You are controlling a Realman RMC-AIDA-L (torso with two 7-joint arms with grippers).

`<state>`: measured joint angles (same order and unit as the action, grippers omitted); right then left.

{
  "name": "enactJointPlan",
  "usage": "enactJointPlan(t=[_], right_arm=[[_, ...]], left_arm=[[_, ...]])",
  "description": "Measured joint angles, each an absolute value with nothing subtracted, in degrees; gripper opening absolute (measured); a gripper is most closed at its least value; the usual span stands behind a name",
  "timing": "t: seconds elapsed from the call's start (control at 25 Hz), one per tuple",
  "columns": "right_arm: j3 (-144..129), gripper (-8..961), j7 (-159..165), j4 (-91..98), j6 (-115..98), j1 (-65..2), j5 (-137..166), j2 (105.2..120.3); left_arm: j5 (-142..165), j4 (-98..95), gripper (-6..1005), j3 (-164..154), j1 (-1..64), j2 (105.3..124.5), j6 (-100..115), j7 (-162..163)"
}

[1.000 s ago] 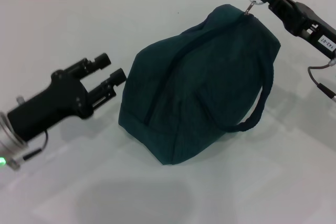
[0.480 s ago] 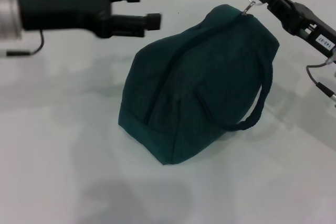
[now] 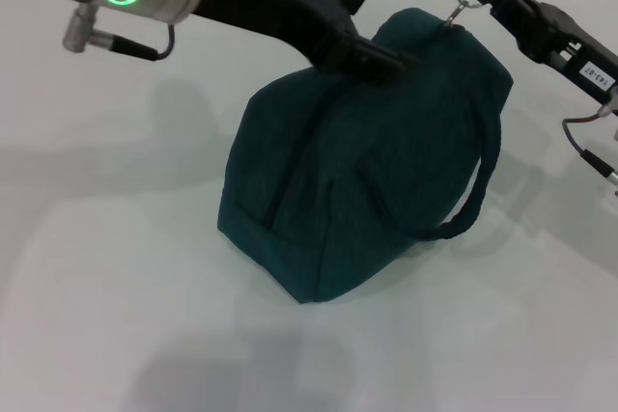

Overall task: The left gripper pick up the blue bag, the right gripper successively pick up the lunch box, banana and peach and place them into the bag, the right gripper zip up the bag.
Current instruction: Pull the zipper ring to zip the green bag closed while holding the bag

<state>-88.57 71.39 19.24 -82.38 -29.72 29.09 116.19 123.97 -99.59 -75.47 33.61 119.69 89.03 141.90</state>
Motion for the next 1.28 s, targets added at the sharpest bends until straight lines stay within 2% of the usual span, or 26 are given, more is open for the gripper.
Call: enactJointPlan(t=[0.64, 0.84, 1.28], right_arm=[[-88.60, 9, 71.54, 19.24, -82.51, -29.37, 29.24, 116.19], [-88.59, 10, 71.54, 19.25, -82.40, -29.31, 29.17, 116.19], [-88.59, 10, 71.54, 19.25, -82.35, -29.27, 29.08, 116.19]], left_arm=[[130.03, -92.94, 866, -81.24, 33.32, 119.69, 85.13, 142.24], [129.41, -94.49, 672, -82.10, 31.80, 119.67, 84.40, 139.96], [129.38, -94.55, 437, -83.57, 32.00, 119.63, 84.28, 138.23]])
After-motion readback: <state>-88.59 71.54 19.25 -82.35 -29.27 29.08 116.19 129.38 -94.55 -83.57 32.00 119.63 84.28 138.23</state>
